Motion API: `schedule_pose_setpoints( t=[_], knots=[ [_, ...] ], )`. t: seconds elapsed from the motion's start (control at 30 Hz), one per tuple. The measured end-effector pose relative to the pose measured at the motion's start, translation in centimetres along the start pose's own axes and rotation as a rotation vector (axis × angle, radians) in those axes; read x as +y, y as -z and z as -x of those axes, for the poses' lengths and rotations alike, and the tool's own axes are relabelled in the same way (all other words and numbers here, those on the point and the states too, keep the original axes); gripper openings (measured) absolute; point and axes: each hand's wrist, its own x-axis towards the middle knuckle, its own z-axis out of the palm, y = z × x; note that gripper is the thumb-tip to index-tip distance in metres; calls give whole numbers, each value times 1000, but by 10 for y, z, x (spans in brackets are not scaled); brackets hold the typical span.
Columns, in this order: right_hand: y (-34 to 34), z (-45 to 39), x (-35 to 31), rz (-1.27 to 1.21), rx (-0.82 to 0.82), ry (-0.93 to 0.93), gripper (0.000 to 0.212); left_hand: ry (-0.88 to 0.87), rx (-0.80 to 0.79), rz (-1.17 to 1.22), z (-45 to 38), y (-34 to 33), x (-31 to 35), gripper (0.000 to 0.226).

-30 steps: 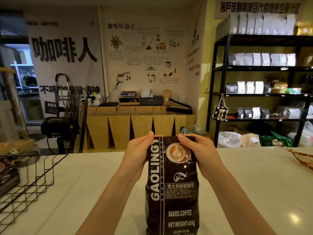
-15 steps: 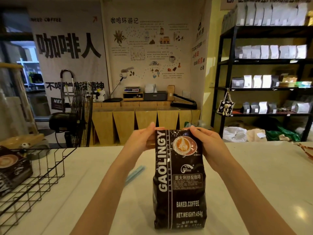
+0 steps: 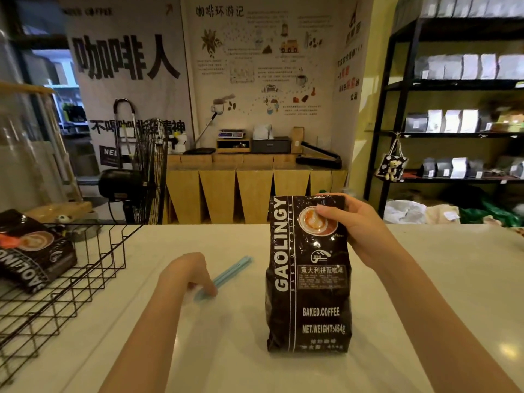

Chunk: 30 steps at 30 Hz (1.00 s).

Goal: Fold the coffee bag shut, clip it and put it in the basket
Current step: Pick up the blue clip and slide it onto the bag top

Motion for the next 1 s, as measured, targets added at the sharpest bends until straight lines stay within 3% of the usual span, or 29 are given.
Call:
schedule_pose_setpoints(
  t=[0.37,0.5,0.63,0.83,1.0],
  knots=[
    [0,-1,2,-9,13,-4,12,-135,233,272,10,19,8,25],
    [1,-1,3,-12,39,6,13,-284,253,572,31,37,10,14],
    [3,-1,5,-5,66,20,14,-427,165,931,48,45,12,19],
    [3,-1,7,-10,76,33,15,-393,7,1423,39,39,15,26],
    [2,-2,11,-7,116,50,12,-474,-85,1374,41,40,10,29]
  ],
)
